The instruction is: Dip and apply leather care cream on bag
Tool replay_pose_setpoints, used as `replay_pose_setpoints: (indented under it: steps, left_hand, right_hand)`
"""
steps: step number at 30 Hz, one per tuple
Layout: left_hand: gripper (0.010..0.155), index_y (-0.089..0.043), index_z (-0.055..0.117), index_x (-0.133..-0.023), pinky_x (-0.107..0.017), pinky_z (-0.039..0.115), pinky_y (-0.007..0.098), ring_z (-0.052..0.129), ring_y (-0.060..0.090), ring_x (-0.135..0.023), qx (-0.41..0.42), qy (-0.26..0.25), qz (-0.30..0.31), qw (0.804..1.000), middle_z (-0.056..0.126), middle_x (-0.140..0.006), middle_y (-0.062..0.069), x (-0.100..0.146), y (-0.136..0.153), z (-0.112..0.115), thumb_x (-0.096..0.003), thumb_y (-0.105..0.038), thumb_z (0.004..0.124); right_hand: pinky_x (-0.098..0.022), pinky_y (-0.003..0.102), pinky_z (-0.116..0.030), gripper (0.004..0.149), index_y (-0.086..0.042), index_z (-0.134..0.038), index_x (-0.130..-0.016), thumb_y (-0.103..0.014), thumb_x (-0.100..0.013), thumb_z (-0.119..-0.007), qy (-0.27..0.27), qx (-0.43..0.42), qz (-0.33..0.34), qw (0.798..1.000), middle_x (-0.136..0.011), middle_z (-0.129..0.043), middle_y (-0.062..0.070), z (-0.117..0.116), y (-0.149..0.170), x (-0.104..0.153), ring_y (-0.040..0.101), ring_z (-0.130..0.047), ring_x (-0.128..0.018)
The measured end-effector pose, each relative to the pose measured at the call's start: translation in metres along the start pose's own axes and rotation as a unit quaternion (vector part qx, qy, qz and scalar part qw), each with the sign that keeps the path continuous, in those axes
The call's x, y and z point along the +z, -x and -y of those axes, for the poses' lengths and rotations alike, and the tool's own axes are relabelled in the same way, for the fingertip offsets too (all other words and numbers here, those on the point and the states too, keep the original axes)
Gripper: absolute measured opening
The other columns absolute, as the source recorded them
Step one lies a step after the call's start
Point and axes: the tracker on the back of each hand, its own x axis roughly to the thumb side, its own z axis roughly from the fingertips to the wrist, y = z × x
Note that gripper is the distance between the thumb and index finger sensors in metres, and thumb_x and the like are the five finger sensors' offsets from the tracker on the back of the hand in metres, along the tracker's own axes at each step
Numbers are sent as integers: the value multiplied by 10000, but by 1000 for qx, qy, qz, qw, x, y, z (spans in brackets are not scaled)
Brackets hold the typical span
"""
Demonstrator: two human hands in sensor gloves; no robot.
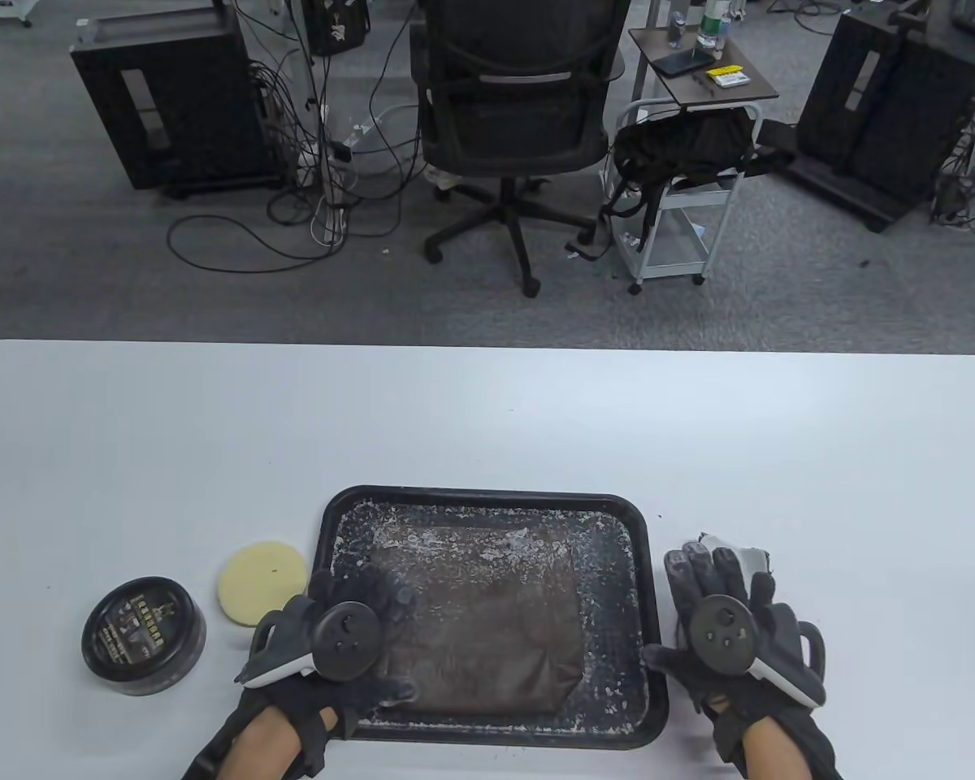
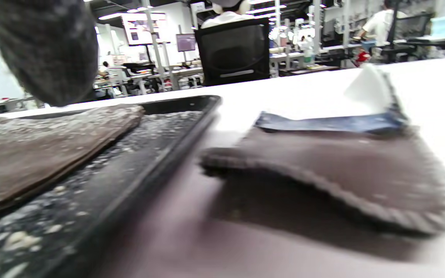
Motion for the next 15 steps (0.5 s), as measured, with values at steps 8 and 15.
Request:
replay_pose_setpoints:
  steps: [8, 15]
  left_hand:
    - [857, -280, 416, -1065, -717, 95, 673, 207, 272, -1109, 16, 49, -37, 998, 347, -1163, -10, -3, 14, 7, -389, -629, 811]
    - [843, -276, 436, -1064, -714, 91, 668, 196, 270, -1105, 23, 76, -48, 996, 305, -1170, -36, -5, 19, 12, -392, -625, 806]
  right_hand:
    - [-670, 723, -156, 1127, -138, -168, -1133, -522, -390, -922, -121, -11, -62, 991, -1156, -77, 189, -15, 31, -11, 527, -92, -1018]
    - [-665, 706, -177, 1033, -87, -165, -1116, -461, -451, -861, -178, -41, -93, 979, -1130, -102, 240, -33, 44, -19, 543, -88, -981]
